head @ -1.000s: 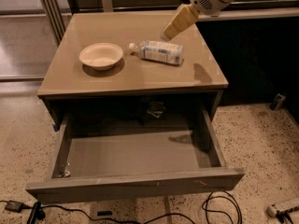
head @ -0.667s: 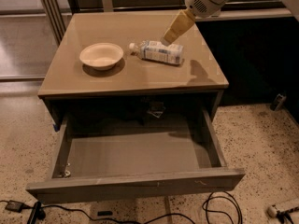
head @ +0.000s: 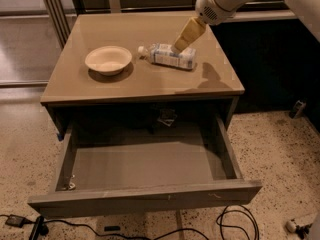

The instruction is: Place blue plastic bottle into top drawer

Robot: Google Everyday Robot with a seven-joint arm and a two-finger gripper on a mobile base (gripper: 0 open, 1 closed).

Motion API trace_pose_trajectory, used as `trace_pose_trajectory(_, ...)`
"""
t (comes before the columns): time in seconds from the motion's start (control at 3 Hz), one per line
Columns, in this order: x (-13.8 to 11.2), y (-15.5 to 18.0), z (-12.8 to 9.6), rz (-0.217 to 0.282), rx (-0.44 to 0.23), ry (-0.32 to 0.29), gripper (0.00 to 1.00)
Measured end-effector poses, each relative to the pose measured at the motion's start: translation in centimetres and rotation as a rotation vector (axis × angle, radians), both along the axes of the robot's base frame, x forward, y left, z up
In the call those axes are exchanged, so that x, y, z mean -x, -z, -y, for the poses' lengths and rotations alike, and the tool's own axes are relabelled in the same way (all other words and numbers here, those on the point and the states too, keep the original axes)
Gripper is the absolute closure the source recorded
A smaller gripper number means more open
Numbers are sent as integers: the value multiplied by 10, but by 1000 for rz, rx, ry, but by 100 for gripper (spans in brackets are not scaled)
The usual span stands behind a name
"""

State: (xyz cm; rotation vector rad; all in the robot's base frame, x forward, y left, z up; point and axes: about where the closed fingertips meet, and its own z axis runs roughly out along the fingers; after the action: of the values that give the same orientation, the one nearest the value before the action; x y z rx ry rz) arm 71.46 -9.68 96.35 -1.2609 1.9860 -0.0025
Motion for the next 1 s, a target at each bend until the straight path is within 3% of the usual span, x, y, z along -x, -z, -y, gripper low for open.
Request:
trace_pose_trajectory(0.67,-33,46,-6,-53,37,-40,0)
trace_pose_trajectory(1.0,-51,84,4,-134,22,-83,0)
